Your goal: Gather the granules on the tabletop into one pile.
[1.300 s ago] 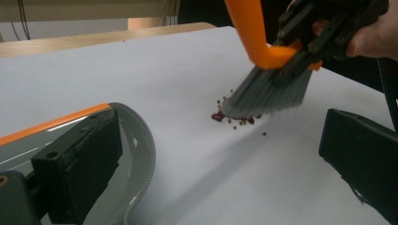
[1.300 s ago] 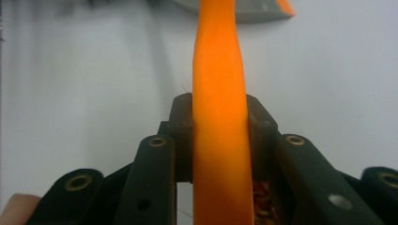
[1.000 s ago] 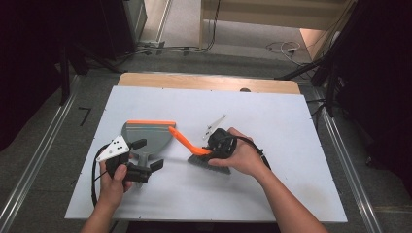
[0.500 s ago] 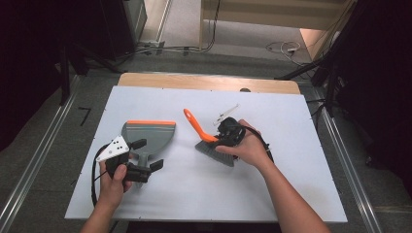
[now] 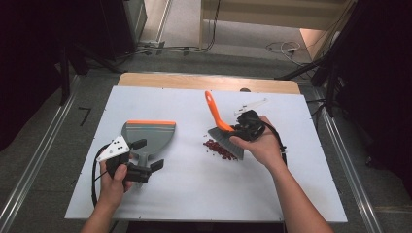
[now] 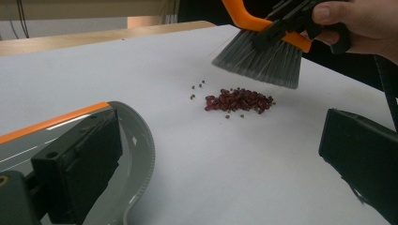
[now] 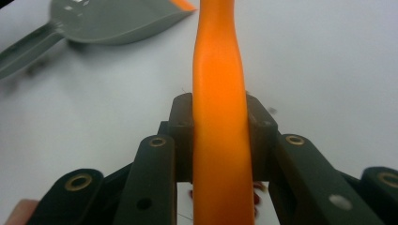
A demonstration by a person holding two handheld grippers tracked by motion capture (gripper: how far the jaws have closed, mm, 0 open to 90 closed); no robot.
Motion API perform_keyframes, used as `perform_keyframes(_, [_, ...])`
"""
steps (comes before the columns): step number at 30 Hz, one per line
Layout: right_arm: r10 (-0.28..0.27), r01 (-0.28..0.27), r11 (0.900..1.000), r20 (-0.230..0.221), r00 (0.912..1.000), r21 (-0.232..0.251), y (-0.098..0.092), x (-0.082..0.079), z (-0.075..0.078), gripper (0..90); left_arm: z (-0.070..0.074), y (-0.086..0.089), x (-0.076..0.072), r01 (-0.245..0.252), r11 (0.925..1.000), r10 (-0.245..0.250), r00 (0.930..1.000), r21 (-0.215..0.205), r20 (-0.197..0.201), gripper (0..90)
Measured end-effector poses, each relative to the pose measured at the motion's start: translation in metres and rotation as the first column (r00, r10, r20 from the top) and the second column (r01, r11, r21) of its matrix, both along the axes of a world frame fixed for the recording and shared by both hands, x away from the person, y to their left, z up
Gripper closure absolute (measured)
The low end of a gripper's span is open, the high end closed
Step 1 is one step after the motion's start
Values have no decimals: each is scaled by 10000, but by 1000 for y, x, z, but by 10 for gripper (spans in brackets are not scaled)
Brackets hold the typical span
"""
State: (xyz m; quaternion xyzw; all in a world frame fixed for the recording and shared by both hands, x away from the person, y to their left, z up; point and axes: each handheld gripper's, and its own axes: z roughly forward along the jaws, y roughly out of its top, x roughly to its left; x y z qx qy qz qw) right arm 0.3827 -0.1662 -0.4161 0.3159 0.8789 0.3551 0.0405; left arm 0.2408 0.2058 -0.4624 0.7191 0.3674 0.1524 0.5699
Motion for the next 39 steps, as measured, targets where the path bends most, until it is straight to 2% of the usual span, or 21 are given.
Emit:
perform_keyframes(1, [-470,471,9989,144,9988,-58,-5,-1,1,686,0,0,0,-8,10000,8,10000,-8,-6,4])
perform_keyframes(3, [-1497,1512,9878,398,9879,-362,-16,-2,-1,686,0,0,0,13,10000,-13,10000,8,2,4])
perform_keyframes(4, [-1896,1922,9798,482,9807,-554,-21,-2,-3,686,0,-1,0,15,10000,-15,10000,32,9,4])
perform_keyframes(5, [-2563,2602,9621,552,9650,-817,-29,-2,-9,686,0,-1,0,15,10000,-15,10000,25,18,4])
perform_keyframes(6, [-2563,2602,9621,552,9650,-817,-29,-2,-9,686,0,-1,0,4,10000,-4,10000,34,20,4])
perform_keyframes(8, [-3112,3213,9378,918,9459,-1317,-31,-3,-18,686,0,-2,0,4,10000,-4,10000,68,-1,4])
perform_keyframes(10, [-3433,3565,9210,1057,9333,-1569,-31,-5,-26,686,0,-2,1,7,10000,-7,10000,51,-2,4])
perform_keyframes(12, [-3527,3630,9186,897,9314,-1565,-27,-6,-33,687,-1,-3,1,6,10000,-6,10000,40,-35,4])
perform_keyframes(14, [-3478,3572,9221,859,9336,-1486,-19,-9,-35,687,-1,-3,1,29,10000,-29,10000,75,-45,4])
perform_keyframes(17, [-3130,3203,9339,701,9472,-1588,-4,-12,-35,687,-1,-4,1,57,9999,-57,10000,97,-27,4])
perform_keyframes(18, [-2929,3020,9375,765,9531,-1728,1,-13,-34,687,-1,-4,1,49,9999,-48,10000,113,-39,4])
perform_keyframes(20, [-2803,2917,9391,863,9560,-1818,5,-11,-31,687,-1,-3,1,41,9999,-41,10000,110,-36,4])
perform_keyframes(22, [-2790,2936,9407,1050,9545,-1697,6,-7,-25,686,-1,-3,1,31,10000,-31,10000,30,-15,4])
perform_keyframes(25, [-2106,2311,9622,1441,9669,-1439,9,5,-14,686,0,-2,1,17,10000,-17,10000,59,-9,4])
perform_keyframes(27, [-1097,1426,9757,1926,9751,-1665,17,15,-10,686,0,-2,1,22,10000,-22,10000,40,-5,4])
perform_keyframes(28, [-344,856,9764,2484,9680,-1984,22,21,-10,686,-1,-2,1,22,10000,-22,10000,30,-2,5])
perform_keyframes(30, [1047,-90,9594,3262,9395,-2818,34,30,-14,686,-1,-2,1,2,10000,-2,10000,31,-23,4])
perform_keyframes(35, [2896,-1483,9164,3603,8867,-3717,59,47,-31,686,-1,-1,2,32,10000,-32,10000,27,-25,4])
perform_keyframes(37, [3243,-1813,9024,3393,8830,-3908,64,47,-38,686,-1,-1,2,45,10000,-45,10000,47,-34,4])
perform_keyframes(38, [3366,-2066,9056,3317,8813,-3704,64,46,-39,686,-1,-1,2,55,10000,-55,10000,57,-34,4])
perform_keyframes(39, [3537,-2228,8996,3271,8763,-3757,65,43,-40,686,-1,-1,2,56,10000,-56,10000,68,-34,4])
